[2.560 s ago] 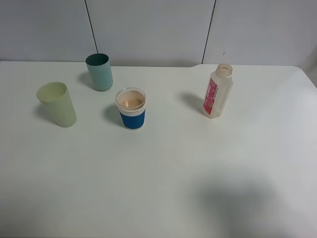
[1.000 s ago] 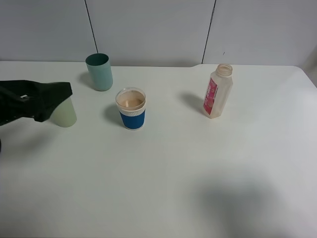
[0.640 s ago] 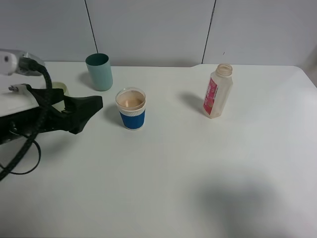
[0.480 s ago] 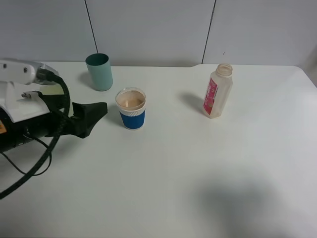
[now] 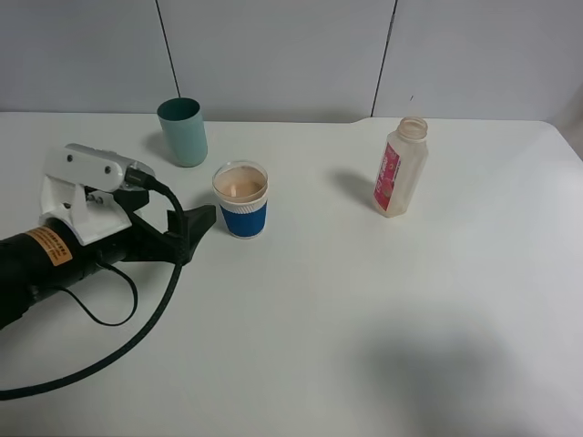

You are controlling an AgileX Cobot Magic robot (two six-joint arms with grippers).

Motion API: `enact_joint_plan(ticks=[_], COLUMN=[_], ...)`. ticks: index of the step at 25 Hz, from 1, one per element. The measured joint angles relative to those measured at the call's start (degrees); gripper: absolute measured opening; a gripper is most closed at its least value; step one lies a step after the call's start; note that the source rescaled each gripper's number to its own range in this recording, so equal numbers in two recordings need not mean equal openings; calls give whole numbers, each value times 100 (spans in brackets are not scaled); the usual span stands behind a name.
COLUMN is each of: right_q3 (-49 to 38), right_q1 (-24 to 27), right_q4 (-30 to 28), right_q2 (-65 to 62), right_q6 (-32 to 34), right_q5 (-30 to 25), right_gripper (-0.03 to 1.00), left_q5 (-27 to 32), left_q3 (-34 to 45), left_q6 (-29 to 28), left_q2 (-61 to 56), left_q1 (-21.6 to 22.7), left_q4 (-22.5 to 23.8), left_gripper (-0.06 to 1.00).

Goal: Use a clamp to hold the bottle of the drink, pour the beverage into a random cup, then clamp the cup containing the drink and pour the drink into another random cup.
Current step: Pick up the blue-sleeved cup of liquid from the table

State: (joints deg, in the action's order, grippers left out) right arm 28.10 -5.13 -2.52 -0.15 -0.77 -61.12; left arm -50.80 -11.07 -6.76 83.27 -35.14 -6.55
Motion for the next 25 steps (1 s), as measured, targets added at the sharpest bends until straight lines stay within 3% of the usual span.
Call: enact_joint_plan(ticks=[2,9,16,25], right_q3=[0,0,0,0], right_q1=[0,0,0,0], right_q4=[0,0,0,0], right_q2=[0,0,0,0], right_q6=[0,0,0,0], right_q5=[0,0,0,0], right_gripper=[100,100,100,100], left_q5=[-745,-1755,-1822,-1831], left_q3=[-5,11,11,-342], left_q6=[20,20,-23,-22], left_q2=[796,1780,2597,2713], left_q1=[0,0,0,0], left_q4=[0,7,140,220], left_gripper=[100,100,100,100])
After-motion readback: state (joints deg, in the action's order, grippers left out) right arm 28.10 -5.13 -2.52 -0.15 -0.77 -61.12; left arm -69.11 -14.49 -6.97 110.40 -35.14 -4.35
